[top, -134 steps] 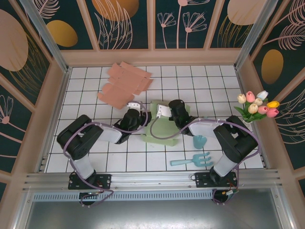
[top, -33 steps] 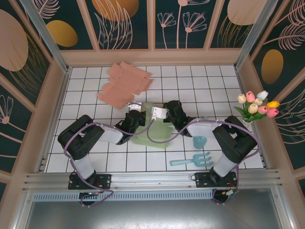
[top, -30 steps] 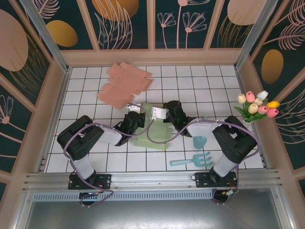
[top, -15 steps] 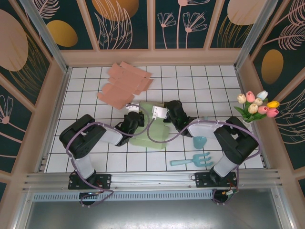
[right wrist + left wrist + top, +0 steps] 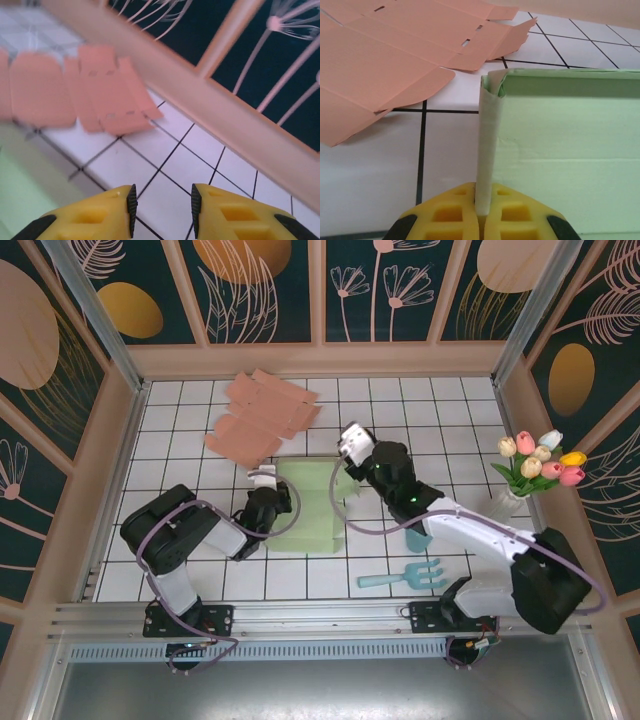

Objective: Fold the paper box

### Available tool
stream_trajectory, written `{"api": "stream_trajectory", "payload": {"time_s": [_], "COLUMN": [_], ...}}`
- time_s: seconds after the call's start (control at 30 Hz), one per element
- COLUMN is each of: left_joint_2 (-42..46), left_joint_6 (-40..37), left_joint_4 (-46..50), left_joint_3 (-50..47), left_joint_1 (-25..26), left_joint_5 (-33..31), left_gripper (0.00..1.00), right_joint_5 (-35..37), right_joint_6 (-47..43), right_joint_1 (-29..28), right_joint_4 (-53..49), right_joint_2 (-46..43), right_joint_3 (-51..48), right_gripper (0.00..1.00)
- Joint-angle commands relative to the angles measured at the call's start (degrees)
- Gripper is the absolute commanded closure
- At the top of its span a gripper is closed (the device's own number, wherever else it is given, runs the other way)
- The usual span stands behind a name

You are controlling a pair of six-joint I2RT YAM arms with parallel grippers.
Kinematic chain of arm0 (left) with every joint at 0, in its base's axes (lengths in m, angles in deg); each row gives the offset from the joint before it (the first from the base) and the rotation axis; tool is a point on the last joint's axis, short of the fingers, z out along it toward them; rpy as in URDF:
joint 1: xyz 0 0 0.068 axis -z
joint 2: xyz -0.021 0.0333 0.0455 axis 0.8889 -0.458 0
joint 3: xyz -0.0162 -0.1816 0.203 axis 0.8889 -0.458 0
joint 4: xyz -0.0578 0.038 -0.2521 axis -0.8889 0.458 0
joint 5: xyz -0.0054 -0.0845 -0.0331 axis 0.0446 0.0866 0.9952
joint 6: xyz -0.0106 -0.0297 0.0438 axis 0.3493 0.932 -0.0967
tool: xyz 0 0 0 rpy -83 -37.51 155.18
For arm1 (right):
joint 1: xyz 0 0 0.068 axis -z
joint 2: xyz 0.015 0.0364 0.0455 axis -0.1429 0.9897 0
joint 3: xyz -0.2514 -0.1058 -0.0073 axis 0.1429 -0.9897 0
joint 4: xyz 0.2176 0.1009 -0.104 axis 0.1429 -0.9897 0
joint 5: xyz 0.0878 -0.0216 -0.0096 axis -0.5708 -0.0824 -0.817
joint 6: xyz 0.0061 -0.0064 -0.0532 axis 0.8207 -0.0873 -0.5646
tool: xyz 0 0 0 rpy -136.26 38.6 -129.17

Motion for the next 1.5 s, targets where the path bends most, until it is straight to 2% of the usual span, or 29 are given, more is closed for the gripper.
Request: {"api": "stream_trajectory", "payload": {"time_s": [0.0, 0.1, 0.2, 0.37, 0.63, 0.97, 1.2, 1.37, 1.47], "left_joint_2": [0.09, -1.61, -3.02, -4.78, -6.00, -7.48, -8.90, -9.27, -8.01], "left_joint_6": [-0.86, -2.82, -3.33, -2.54, -3.19, -3.30, -4.91, -4.91, -4.82], "left_joint_4": [-9.72, -17.28, -20.24, -23.35, -24.74, -24.66, -25.08, -26.08, -23.47], "left_joint_3": [-3.34, -5.15, -5.31, -5.78, -5.26, -4.15, -3.54, -4.31, -4.22], "left_joint_1": [0.89, 3.04, 4.81, 6.16, 7.40, 8.47, 9.31, 9.28, 9.34], "left_joint_5": [-0.64, -3.99, -7.27, -10.72, -12.91, -14.45, -16.10, -16.74, -17.28], "left_gripper": [1.00, 1.00, 1.00, 1.00, 1.00, 1.00, 1.00, 1.00, 1.00], "right_joint_5": [6.14, 2.33, 0.24, -1.71, -1.35, -8.02, -13.41, -10.94, -7.20], "right_joint_6": [32.16, 42.41, 46.81, 51.25, 54.40, 58.64, 63.17, 60.72, 57.31], "right_joint_1": [-0.56, -1.54, -3.69, -4.95, -5.08, -5.18, -5.18, -5.00, -5.09], "right_joint_4": [-10.21, -14.33, -8.82, -5.53, -1.63, 3.97, 13.58, 12.16, 8.56], "right_joint_2": [-1.16, -0.49, -0.77, 1.76, 6.95, 11.93, 11.67, 10.18, 8.96], "right_joint_3": [4.81, 5.15, 1.43, 0.28, -0.75, -1.57, -5.74, -7.65, -9.18], "right_gripper": [0.64, 0.62, 0.61, 0.59, 0.56, 0.56, 0.56, 0.56, 0.57]}}
